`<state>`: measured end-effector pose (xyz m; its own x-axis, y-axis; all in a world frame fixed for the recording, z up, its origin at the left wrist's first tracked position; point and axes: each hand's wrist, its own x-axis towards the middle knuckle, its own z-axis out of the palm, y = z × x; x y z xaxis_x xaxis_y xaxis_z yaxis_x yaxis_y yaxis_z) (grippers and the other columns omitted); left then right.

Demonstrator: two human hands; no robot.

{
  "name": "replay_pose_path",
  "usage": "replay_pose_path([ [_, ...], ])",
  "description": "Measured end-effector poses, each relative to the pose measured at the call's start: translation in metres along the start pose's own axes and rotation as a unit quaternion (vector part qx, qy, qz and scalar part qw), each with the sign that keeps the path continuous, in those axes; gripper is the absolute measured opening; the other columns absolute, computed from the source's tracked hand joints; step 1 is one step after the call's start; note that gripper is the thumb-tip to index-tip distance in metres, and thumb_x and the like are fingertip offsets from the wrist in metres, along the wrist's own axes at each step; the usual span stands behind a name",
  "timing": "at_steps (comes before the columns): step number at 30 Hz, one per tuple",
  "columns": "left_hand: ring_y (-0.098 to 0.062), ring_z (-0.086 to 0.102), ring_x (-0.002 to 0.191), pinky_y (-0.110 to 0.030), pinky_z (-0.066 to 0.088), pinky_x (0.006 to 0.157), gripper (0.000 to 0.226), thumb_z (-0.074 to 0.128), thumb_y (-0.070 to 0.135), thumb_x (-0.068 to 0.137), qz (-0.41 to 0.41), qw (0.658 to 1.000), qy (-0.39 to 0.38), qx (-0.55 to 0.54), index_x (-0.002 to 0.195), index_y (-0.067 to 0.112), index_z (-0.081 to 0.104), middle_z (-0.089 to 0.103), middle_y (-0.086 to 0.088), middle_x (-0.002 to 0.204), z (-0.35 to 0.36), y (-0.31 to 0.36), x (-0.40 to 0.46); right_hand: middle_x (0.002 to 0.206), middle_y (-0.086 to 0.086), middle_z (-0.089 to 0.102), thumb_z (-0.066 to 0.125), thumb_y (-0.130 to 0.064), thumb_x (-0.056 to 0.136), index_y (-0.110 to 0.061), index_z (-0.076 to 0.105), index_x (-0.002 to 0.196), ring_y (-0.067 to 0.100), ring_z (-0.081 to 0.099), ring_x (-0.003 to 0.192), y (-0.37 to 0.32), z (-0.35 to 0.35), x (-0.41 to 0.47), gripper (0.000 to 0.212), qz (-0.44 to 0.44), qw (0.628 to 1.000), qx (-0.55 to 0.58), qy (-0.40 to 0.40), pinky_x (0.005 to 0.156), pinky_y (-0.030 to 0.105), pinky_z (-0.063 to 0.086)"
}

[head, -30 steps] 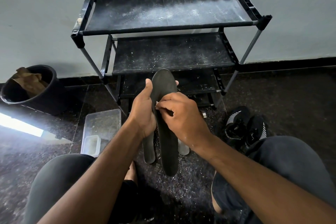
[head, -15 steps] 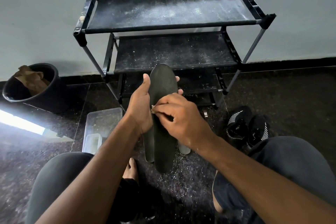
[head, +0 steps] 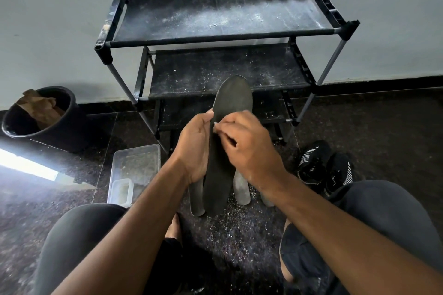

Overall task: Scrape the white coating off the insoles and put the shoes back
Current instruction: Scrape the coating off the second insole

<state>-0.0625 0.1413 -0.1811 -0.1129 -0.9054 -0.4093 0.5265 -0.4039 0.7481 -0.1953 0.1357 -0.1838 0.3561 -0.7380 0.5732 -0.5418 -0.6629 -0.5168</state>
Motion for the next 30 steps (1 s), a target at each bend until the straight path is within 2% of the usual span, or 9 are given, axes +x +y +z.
replay_pose_path([
  [3, -0.029, 0.065, 0.125, -0.038, 0.050, 0.109, 0.049, 0.034, 0.032, 0.107, 0.016, 1.000, 0.019, 0.000, 0.130, 0.003, 0.068, 0.069, -0.020, 0.130, -0.003, 0.001, 0.002, 0.098, 0.008, 0.064, 0.068, 0.000, 0.089, 0.001, 0.073, 0.101, 0.022, 0.058, 0.095, -0.005, 0.006, -0.008, 0.013, -0.034, 0.998, -0.007, -0.050, 0.086, 0.031, 0.050],
  [7, -0.022, 0.075, 0.093, -0.032, 0.061, 0.079, 0.052, 0.027, 0.030, 0.109, -0.014, 0.999, -0.021, -0.033, 0.113, 0.006, 0.073, 0.077, -0.013, 0.101, 0.002, 0.000, 0.000, 0.096, 0.008, 0.064, 0.068, 0.000, 0.089, 0.001, 0.073, 0.097, 0.020, 0.059, 0.093, 0.011, -0.007, 0.009, 0.009, 0.013, 1.000, -0.020, 0.015, 0.092, 0.011, 0.040],
  [9, -0.022, 0.075, 0.089, -0.034, 0.062, 0.075, 0.051, 0.026, 0.031, 0.109, -0.021, 0.999, -0.030, -0.034, 0.116, 0.006, 0.070, 0.077, -0.013, 0.100, 0.002, 0.000, -0.001, 0.095, 0.009, 0.065, 0.069, 0.000, 0.090, 0.000, 0.074, 0.095, 0.018, 0.060, 0.092, 0.017, -0.014, 0.014, 0.008, 0.033, 0.998, -0.015, 0.057, 0.091, 0.008, 0.039],
  [15, -0.026, 0.069, 0.116, -0.035, 0.049, 0.108, 0.046, 0.036, 0.031, 0.108, 0.017, 0.999, 0.028, -0.006, 0.122, 0.005, 0.071, 0.074, -0.015, 0.120, -0.002, 0.001, 0.001, 0.093, 0.009, 0.066, 0.071, 0.001, 0.085, 0.001, 0.075, 0.096, 0.022, 0.060, 0.091, -0.008, 0.004, -0.008, 0.011, -0.017, 0.999, 0.033, -0.027, 0.085, 0.028, 0.049],
  [18, -0.024, 0.071, 0.112, -0.032, 0.054, 0.101, 0.046, 0.035, 0.032, 0.108, 0.019, 0.999, 0.037, -0.009, 0.123, 0.006, 0.071, 0.075, -0.013, 0.118, -0.003, 0.001, 0.001, 0.095, 0.009, 0.065, 0.069, -0.001, 0.088, 0.002, 0.074, 0.095, 0.023, 0.059, 0.093, -0.002, 0.003, -0.004, 0.009, -0.043, 0.997, 0.012, -0.058, 0.087, 0.029, 0.048],
  [21, -0.024, 0.075, 0.092, -0.038, 0.063, 0.084, 0.051, 0.031, 0.033, 0.108, -0.010, 1.000, -0.002, -0.027, 0.115, 0.007, 0.073, 0.077, -0.013, 0.106, 0.002, 0.001, 0.000, 0.097, 0.009, 0.063, 0.067, -0.003, 0.091, -0.001, 0.074, 0.096, 0.002, 0.055, 0.097, 0.019, -0.011, 0.010, 0.008, 0.016, 1.000, -0.009, 0.001, 0.085, 0.007, 0.041],
  [24, -0.034, 0.074, 0.098, -0.055, 0.053, 0.098, 0.056, 0.031, 0.036, 0.108, -0.019, 0.999, -0.022, -0.022, 0.113, 0.007, 0.079, 0.074, -0.019, 0.119, 0.003, -0.002, -0.002, 0.102, 0.013, 0.061, 0.065, -0.003, 0.093, -0.002, 0.073, 0.098, -0.020, 0.050, 0.092, 0.032, -0.027, 0.018, 0.009, 0.085, 0.994, 0.005, 0.065, 0.072, -0.005, 0.038],
  [27, -0.031, 0.075, 0.096, -0.054, 0.059, 0.092, 0.056, 0.030, 0.036, 0.109, -0.018, 1.000, -0.018, -0.019, 0.112, 0.008, 0.078, 0.075, -0.017, 0.115, 0.004, -0.003, -0.001, 0.096, 0.009, 0.064, 0.068, -0.002, 0.091, -0.001, 0.074, 0.094, 0.000, 0.056, 0.091, 0.030, -0.027, 0.015, 0.008, 0.056, 0.997, -0.029, 0.050, 0.080, 0.000, 0.038],
  [30, -0.022, 0.074, 0.092, -0.036, 0.060, 0.084, 0.051, 0.030, 0.036, 0.109, -0.001, 1.000, 0.019, -0.007, 0.119, 0.008, 0.072, 0.077, -0.011, 0.106, -0.002, 0.000, 0.001, 0.092, 0.008, 0.065, 0.069, -0.003, 0.089, 0.001, 0.075, 0.093, 0.020, 0.058, 0.090, 0.018, -0.011, 0.000, 0.008, 0.005, 0.999, -0.021, -0.031, 0.087, 0.014, 0.043],
])
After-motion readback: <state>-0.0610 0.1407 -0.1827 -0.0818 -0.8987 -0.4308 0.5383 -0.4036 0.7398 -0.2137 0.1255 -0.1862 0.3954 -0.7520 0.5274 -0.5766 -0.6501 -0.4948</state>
